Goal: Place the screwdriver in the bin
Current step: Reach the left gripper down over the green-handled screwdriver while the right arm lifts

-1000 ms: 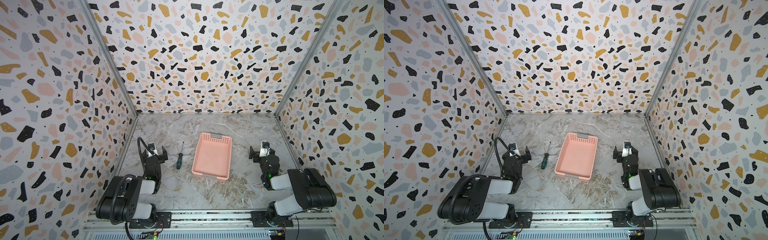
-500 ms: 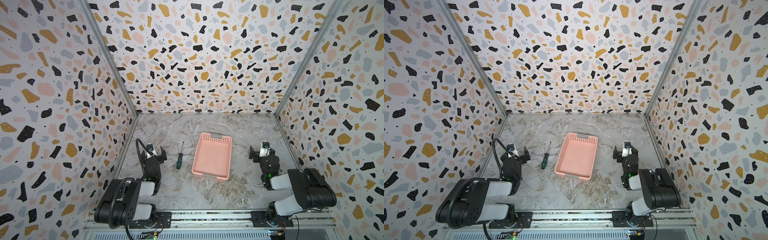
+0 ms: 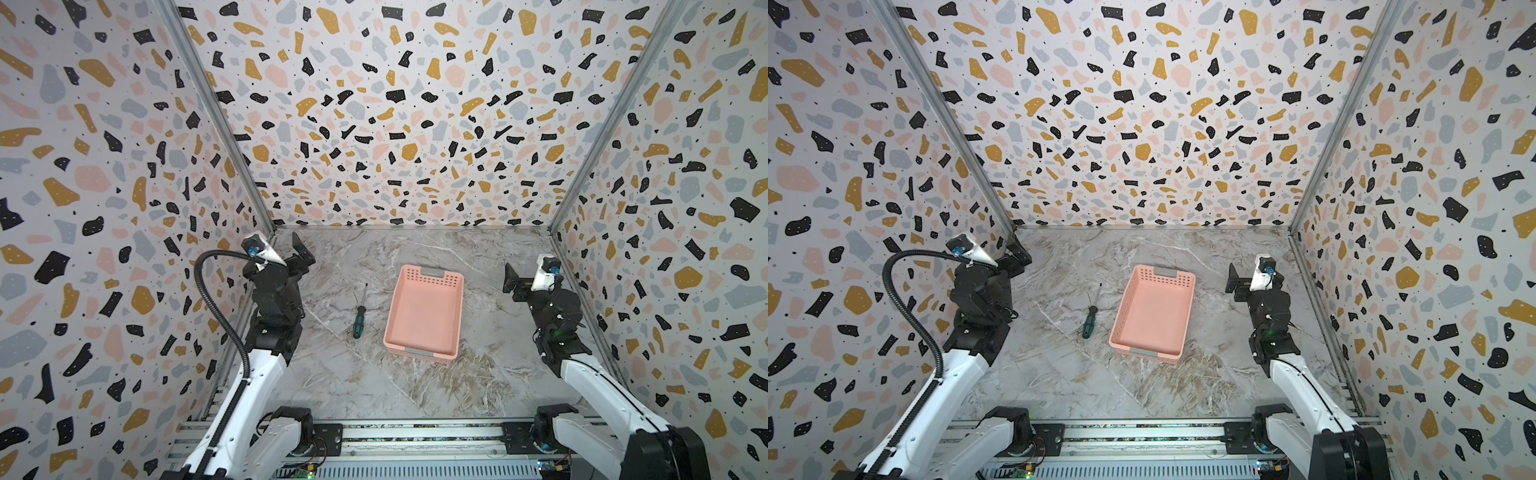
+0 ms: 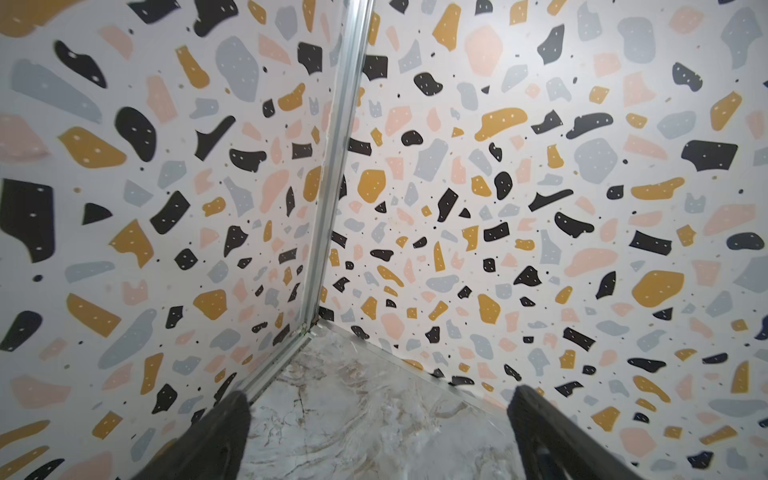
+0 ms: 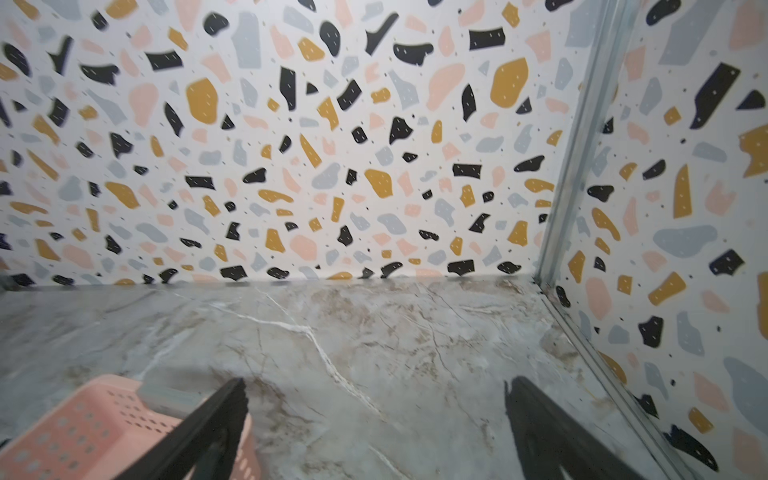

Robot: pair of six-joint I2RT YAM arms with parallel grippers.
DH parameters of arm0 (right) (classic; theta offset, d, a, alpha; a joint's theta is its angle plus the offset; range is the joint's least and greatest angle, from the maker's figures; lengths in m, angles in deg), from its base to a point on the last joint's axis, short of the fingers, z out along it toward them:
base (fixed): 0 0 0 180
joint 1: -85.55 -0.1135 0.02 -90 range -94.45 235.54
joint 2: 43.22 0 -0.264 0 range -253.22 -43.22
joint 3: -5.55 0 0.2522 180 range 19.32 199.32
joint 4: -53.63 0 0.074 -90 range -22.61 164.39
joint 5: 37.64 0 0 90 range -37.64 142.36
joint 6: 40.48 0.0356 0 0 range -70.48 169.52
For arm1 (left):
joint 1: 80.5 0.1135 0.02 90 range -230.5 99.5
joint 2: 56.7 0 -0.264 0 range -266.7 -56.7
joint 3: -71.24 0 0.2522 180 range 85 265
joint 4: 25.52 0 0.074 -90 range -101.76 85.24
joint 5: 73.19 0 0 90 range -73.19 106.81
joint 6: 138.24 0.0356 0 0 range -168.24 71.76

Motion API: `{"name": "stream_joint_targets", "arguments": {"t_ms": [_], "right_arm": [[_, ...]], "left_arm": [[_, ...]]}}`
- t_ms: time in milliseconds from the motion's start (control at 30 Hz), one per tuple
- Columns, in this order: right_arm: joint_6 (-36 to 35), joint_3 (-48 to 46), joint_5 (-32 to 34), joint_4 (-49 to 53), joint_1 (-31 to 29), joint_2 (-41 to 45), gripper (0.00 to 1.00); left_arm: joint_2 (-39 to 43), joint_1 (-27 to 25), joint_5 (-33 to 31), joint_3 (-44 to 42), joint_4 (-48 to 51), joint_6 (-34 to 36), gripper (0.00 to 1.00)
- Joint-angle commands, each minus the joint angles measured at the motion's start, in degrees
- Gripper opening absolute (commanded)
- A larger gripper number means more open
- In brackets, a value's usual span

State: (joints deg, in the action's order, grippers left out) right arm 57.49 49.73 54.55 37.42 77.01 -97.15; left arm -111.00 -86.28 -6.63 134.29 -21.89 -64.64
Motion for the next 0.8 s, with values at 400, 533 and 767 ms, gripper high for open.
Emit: {"name": "stream_joint_targets", "arguments": {"t_ms": [400, 533, 767], "right_arm": [[15.43, 10.91, -4.82, 35.39, -3.99, 6.38, 0.99], [17.45, 11.13, -3.67, 40.92, -6.58, 5.44, 0.99], [19.3, 6.6, -3.64, 42.64, -8.51, 8.61, 0.99]], "left_arm": [[-16.54, -8.5, 17.45, -0.42, 20.43, -3.43, 1.0], [-21.52, -11.76, 16.69, -1.8, 21.22, -5.6, 0.99], [-24.93, -14.89, 15.14, -4.0, 20.43, -7.28, 1.0]]}}
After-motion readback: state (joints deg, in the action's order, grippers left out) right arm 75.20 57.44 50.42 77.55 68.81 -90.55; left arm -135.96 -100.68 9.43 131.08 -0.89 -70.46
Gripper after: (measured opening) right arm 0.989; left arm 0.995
